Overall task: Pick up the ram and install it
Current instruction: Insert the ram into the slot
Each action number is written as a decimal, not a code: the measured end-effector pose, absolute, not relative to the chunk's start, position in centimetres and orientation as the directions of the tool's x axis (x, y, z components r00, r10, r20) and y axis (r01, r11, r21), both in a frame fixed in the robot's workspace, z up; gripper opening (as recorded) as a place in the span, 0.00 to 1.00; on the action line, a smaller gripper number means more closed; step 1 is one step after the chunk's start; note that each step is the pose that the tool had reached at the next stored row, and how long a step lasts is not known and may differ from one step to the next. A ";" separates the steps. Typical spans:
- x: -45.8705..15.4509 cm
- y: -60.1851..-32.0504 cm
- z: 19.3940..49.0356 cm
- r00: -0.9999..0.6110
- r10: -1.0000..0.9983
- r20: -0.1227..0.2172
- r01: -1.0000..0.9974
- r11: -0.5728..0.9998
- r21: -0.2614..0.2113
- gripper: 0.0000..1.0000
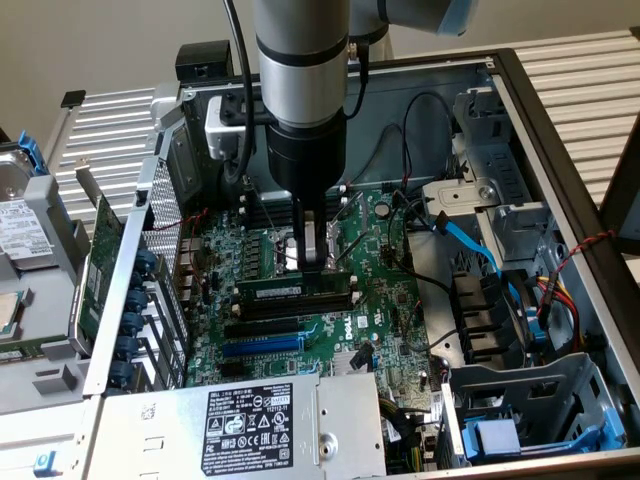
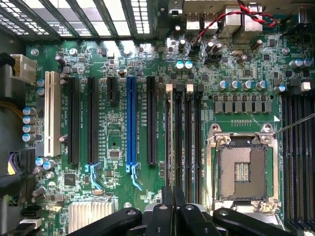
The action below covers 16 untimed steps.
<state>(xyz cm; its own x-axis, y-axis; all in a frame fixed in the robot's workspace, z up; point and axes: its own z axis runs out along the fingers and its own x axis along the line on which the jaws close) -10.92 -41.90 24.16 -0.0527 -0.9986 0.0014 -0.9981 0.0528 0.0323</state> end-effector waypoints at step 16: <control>-11.0 -41.9 24.0 -0.053 -0.999 0.001 -0.998 0.053 0.026 0.12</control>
